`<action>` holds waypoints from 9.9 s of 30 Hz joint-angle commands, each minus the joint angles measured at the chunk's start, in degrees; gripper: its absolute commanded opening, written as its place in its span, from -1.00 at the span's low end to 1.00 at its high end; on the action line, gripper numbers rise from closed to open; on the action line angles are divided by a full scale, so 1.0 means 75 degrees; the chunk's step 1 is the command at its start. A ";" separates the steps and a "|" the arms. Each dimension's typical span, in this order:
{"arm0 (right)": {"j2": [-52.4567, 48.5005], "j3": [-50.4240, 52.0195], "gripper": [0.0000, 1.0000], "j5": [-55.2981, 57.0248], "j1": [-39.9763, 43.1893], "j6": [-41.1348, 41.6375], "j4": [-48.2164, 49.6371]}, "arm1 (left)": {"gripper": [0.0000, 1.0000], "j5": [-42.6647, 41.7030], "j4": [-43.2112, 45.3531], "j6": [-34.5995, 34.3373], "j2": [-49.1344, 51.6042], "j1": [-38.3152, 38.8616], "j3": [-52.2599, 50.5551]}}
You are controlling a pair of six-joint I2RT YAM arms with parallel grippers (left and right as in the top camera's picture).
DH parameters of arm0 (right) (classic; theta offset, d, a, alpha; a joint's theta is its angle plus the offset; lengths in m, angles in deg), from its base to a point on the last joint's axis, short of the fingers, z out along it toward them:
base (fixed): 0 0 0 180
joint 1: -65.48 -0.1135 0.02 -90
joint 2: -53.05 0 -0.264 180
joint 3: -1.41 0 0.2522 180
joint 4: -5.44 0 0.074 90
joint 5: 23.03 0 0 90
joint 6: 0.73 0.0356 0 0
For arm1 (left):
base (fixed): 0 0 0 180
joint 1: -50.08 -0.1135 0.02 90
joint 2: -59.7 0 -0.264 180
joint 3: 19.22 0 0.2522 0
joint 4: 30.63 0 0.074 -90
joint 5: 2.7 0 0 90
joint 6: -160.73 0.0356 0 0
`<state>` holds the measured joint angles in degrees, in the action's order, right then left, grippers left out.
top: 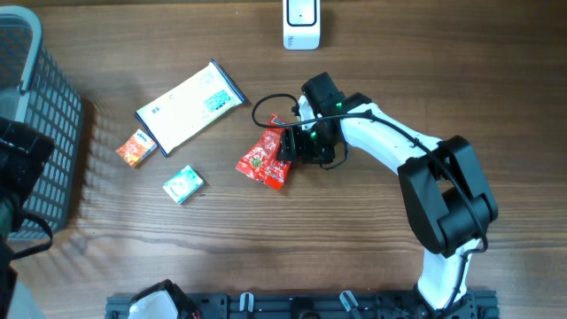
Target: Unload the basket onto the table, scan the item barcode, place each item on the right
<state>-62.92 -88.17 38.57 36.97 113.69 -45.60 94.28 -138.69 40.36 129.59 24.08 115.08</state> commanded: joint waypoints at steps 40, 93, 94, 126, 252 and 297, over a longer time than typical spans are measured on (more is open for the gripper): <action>-0.0111 0.0055 0.99 0.0023 0.0012 0.0367 0.0105 | 1.00 -0.3847 0.0915 0.1661 0.1775 0.2075 -0.4065; -0.0111 0.0055 1.00 -0.1032 0.1282 0.0545 -0.0093 | -0.92 -0.7755 0.5855 0.2771 0.7006 0.4252 -0.6196; -0.0111 0.0055 0.99 -0.1029 0.1314 0.0545 -0.0070 | -0.92 -0.7752 0.5852 0.2597 0.7003 0.4252 -0.6196; -0.0114 0.2678 0.87 -0.1816 0.0586 0.2337 0.4846 | -0.92 -0.5374 0.5928 -0.0239 0.7006 0.4558 -0.6202; -0.3293 -0.3028 -0.91 0.4529 0.1469 -1.5513 1.1450 | 1.00 -0.3515 0.5657 -0.0189 0.7006 0.4380 -0.6202; -0.3733 -0.3042 0.84 1.2389 0.5963 -0.8985 0.7909 | 1.00 -0.3515 0.5657 -0.0187 0.7006 0.4380 -0.6202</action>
<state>-91.77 -110.04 130.00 82.06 39.95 15.14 56.64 -97.77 36.95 177.54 57.47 71.19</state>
